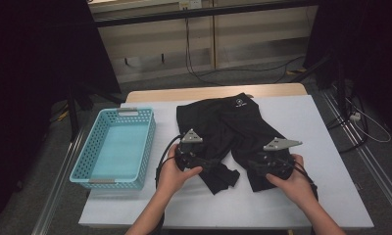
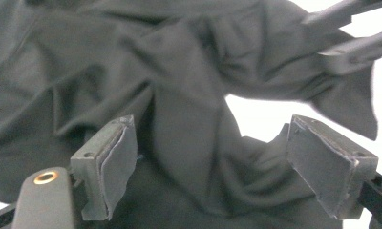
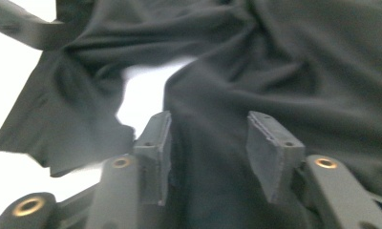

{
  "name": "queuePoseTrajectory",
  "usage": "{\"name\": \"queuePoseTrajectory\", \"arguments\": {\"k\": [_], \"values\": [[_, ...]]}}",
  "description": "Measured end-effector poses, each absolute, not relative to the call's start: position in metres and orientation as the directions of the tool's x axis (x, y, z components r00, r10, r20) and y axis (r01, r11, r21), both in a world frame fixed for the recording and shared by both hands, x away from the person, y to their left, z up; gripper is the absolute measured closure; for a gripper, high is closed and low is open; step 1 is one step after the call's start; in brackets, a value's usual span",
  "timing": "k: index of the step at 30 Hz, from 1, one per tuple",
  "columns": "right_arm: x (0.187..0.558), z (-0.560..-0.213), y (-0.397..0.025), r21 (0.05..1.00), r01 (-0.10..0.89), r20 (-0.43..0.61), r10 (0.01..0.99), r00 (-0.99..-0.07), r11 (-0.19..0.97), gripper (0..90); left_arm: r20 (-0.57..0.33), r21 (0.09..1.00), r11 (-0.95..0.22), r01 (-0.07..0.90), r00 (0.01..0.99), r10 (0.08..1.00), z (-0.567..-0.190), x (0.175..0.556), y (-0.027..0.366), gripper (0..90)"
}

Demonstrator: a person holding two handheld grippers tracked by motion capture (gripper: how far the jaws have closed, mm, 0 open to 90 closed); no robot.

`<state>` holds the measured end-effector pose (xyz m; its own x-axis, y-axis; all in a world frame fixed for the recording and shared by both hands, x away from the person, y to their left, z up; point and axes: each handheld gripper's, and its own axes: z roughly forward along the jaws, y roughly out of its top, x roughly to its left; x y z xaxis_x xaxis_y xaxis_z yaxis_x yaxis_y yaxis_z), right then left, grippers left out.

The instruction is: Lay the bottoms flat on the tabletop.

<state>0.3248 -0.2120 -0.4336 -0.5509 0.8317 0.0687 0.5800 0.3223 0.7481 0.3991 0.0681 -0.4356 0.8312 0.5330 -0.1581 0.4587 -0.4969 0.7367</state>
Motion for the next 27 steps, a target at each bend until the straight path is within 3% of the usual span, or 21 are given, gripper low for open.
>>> {"name": "queuePoseTrajectory", "arguments": {"k": [4,9,11,13,14,17,27], "values": [[0.322,-0.44,-0.194,0.719,0.562,0.023,0.795,-0.606,0.408,63.7,-0.189,0.716,-0.496,0.492,0.82,0.541,-0.447,0.398,0.067,18.7],[0.325,-0.445,-0.196,0.705,0.551,-0.018,0.788,-0.615,0.446,86.3,-0.158,0.701,-0.517,0.491,0.814,0.559,-0.455,0.396,0.066,24.7],[0.326,-0.443,-0.2,0.713,0.551,-0.016,0.795,-0.607,0.435,87.3,-0.152,0.693,-0.535,0.483,0.824,0.546,-0.453,0.394,0.066,35.6],[0.326,-0.44,-0.204,0.723,0.551,-0.006,0.801,-0.599,0.417,87.6,-0.181,0.683,-0.537,0.495,0.827,0.533,-0.451,0.392,0.066,51.8],[0.326,-0.438,-0.205,0.729,0.546,-0.004,0.8,-0.6,0.413,87.6,-0.195,0.673,-0.54,0.505,0.826,0.529,-0.451,0.392,0.066,64.4],[0.323,-0.432,-0.205,0.746,0.528,-0.005,0.797,-0.604,0.405,87.6,-0.232,0.648,-0.532,0.545,0.807,0.543,-0.447,0.394,0.07,78.1],[0.315,-0.428,-0.168,0.745,0.453,-0.035,0.707,-0.706,0.489,86.6,-0.244,0.738,-0.396,0.546,0.763,0.599,-0.402,0.405,0.11,82.3]]}}
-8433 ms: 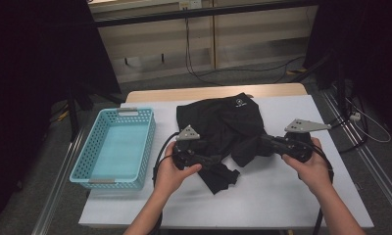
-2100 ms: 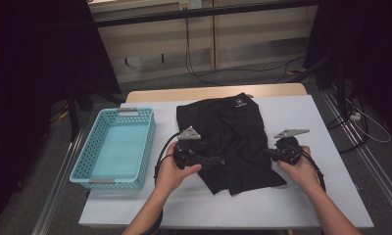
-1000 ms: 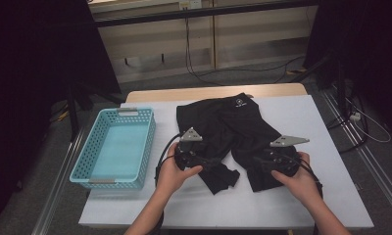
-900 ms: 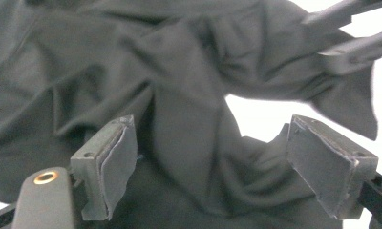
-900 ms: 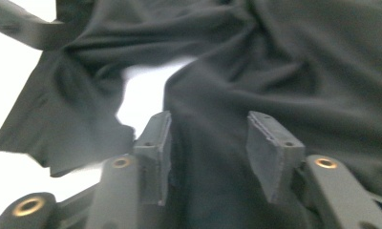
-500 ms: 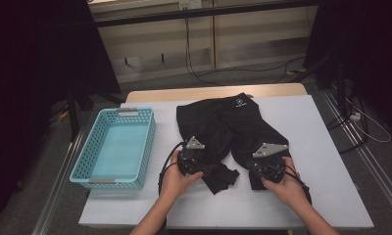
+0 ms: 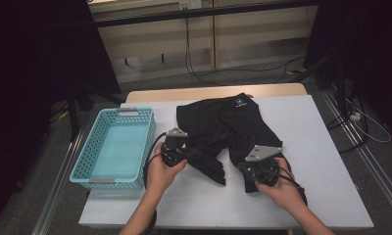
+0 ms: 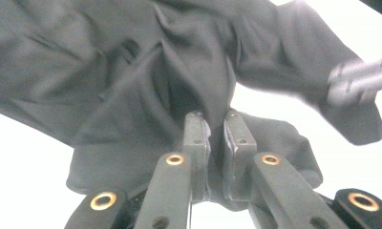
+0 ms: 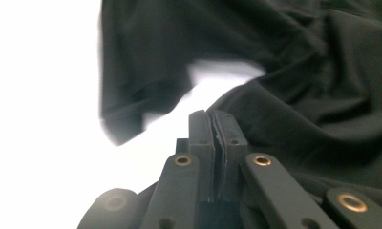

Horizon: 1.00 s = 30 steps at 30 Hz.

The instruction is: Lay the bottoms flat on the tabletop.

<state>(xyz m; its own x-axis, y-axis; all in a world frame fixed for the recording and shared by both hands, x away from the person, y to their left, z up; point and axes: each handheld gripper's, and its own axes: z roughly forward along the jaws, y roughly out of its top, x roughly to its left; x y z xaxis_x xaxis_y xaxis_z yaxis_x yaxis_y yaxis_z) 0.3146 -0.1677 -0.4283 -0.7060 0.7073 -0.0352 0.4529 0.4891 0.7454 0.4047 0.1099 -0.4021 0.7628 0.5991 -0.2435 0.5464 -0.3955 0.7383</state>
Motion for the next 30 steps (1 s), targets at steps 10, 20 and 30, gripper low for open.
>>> {"name": "queuePoseTrajectory", "arguments": {"k": [10,20,30], "values": [[0.325,-0.432,-0.172,0.76,0.512,0.048,0.751,-0.658,0.4,53.2,-0.228,0.727,-0.381,0.571,0.725,0.65,-0.407,0.411,0.124,81.9],[0.334,-0.432,-0.256,0.754,0.589,-0.011,0.902,-0.432,0.291,49.2,-0.226,0.733,-0.392,0.556,0.742,0.631,-0.41,0.412,0.115,79.5],[0.339,-0.442,-0.277,0.727,0.64,0.017,0.926,-0.376,0.247,52.0,-0.215,0.756,-0.374,0.537,0.744,0.633,-0.408,0.412,0.113,63.7]]}}
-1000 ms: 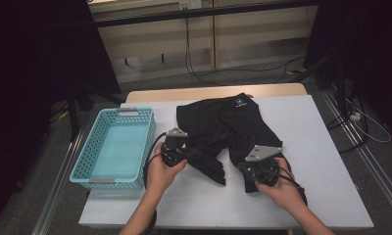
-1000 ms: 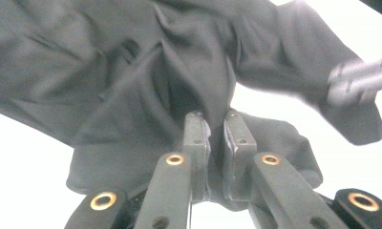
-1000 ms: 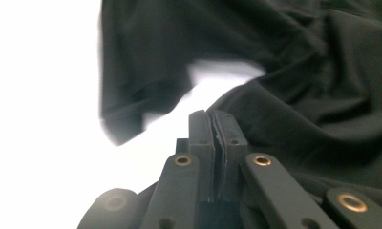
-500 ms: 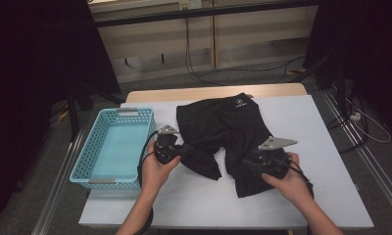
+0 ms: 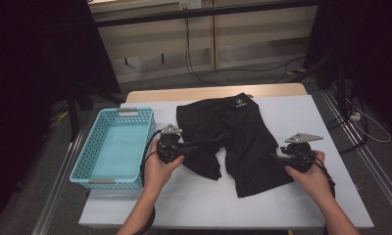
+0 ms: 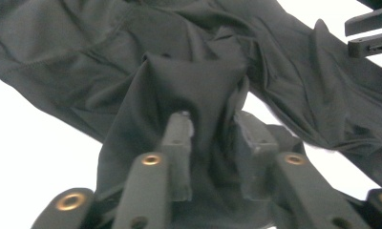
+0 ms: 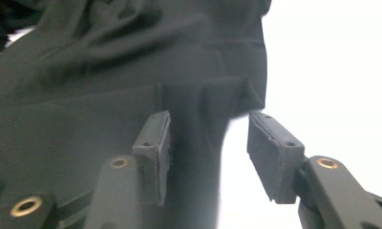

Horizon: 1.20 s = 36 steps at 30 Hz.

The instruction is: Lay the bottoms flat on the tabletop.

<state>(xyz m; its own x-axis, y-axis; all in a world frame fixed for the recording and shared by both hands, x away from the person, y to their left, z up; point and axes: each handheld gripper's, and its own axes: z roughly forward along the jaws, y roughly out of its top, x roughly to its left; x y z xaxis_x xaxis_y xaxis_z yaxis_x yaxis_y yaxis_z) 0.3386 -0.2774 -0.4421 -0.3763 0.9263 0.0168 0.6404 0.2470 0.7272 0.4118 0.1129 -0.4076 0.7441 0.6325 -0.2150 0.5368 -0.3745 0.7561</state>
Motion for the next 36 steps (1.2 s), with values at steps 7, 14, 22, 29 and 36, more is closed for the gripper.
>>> {"name": "queuePoseTrajectory", "arguments": {"k": [7,14,22,29,36], "values": [[0.341,-0.453,-0.271,0.689,0.668,0.024,0.912,-0.409,0.282,68.5,-0.199,0.795,-0.373,0.479,0.786,0.585,-0.398,0.404,0.095,30.0],[0.342,-0.453,-0.262,0.691,0.656,0.036,0.892,-0.45,0.303,89.8,-0.185,0.785,-0.426,0.45,0.827,0.531,-0.405,0.394,0.072,25.2],[0.332,-0.425,-0.271,0.756,0.599,0.042,0.895,-0.445,0.262,90.0,-0.179,0.784,-0.433,0.445,0.83,0.529,-0.409,0.394,0.069,24.9],[0.347,-0.43,-0.275,0.78,0.579,0.02,0.916,-0.401,0.236,89.1,-0.192,0.789,-0.425,0.443,0.835,0.515,-0.413,0.395,0.059,23.8],[0.361,-0.448,-0.272,0.712,0.655,0.003,0.932,-0.363,0.253,68.4,-0.193,0.788,-0.427,0.444,0.836,0.514,-0.423,0.395,0.044,23.5]]}}
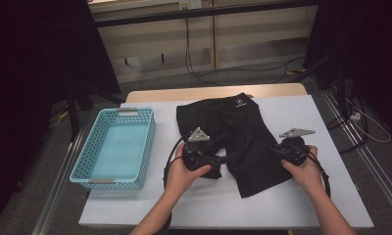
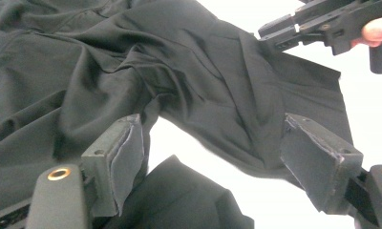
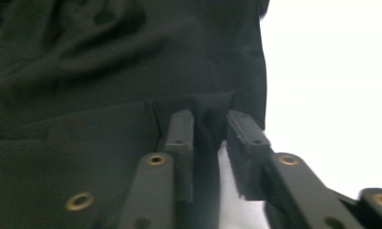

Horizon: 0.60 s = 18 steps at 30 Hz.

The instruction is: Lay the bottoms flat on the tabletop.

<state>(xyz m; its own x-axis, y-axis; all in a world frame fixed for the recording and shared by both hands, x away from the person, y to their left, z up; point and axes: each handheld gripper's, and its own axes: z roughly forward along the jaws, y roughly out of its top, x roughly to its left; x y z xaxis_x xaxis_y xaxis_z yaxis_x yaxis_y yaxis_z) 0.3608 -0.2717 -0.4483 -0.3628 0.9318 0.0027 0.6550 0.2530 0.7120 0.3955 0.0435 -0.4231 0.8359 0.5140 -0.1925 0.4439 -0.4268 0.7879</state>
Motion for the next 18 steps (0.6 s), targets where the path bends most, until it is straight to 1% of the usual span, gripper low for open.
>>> {"name": "queuePoseTrajectory", "arguments": {"k": [2,4,5,6,7,8,9,10,12,15,16,17,18], "values": [[0.357,-0.443,-0.272,0.727,0.641,-0.006,0.936,-0.352,0.246,60.6,-0.19,0.784,-0.428,0.449,0.83,0.524,-0.427,0.397,0.04,25.2],[0.353,-0.439,-0.275,0.733,0.635,-0.011,0.937,-0.349,0.245,59.0,-0.186,0.772,-0.444,0.454,0.831,0.525,-0.432,0.399,0.036,33.0],[0.35,-0.438,-0.276,0.737,0.633,-0.004,0.939,-0.344,0.235,56.5,-0.187,0.769,-0.444,0.46,0.826,0.531,-0.435,0.399,0.033,33.9],[0.348,-0.438,-0.278,0.741,0.633,0.006,0.94,-0.34,0.225,56.0,-0.178,0.758,-0.464,0.459,0.83,0.529,-0.438,0.399,0.03,34.8],[0.346,-0.437,-0.28,0.743,0.634,0.015,0.941,-0.339,0.216,55.7,-0.181,0.754,-0.471,0.458,0.834,0.521,-0.441,0.399,0.027,39.8],[0.344,-0.437,-0.281,0.746,0.632,0.023,0.94,-0.34,0.21,54.7,-0.173,0.751,-0.478,0.455,0.835,0.523,-0.444,0.399,0.024,42.3],[0.342,-0.437,-0.283,0.748,0.631,0.028,0.941,-0.336,0.203,53.7,-0.164,0.743,-0.492,0.455,0.836,0.524,-0.447,0.4,0.022,42.9],[0.34,-0.438,-0.284,0.749,0.633,0.034,0.941,-0.336,0.199,53.7,-0.164,0.735,-0.501,0.456,0.837,0.522,-0.45,0.4,0.02,46.5],[0.338,-0.439,-0.285,0.747,0.634,0.036,0.939,-0.341,0.202,52.5,-0.153,0.726,-0.515,0.456,0.837,0.525,-0.455,0.401,0.018,50.2],[0.337,-0.441,-0.284,0.738,0.642,0.035,0.938,-0.346,0.209,52.0,-0.164,0.712,-0.531,0.459,0.844,0.51,-0.457,0.399,0.016,65.4],[0.338,-0.441,-0.283,0.736,0.642,0.033,0.937,-0.348,0.212,52.0,-0.176,0.71,-0.535,0.457,0.852,0.493,-0.457,0.4,0.015,75.5],[0.338,-0.441,-0.282,0.734,0.644,0.032,0.936,-0.352,0.217,52.0,-0.182,0.707,-0.537,0.46,0.852,0.491,-0.456,0.4,0.015,80.8],[0.337,-0.441,-0.282,0.733,0.644,0.032,0.935,-0.354,0.219,52.1,-0.176,0.705,-0.542,0.457,0.853,0.491,-0.456,0.4,0.015,88.2]]}}
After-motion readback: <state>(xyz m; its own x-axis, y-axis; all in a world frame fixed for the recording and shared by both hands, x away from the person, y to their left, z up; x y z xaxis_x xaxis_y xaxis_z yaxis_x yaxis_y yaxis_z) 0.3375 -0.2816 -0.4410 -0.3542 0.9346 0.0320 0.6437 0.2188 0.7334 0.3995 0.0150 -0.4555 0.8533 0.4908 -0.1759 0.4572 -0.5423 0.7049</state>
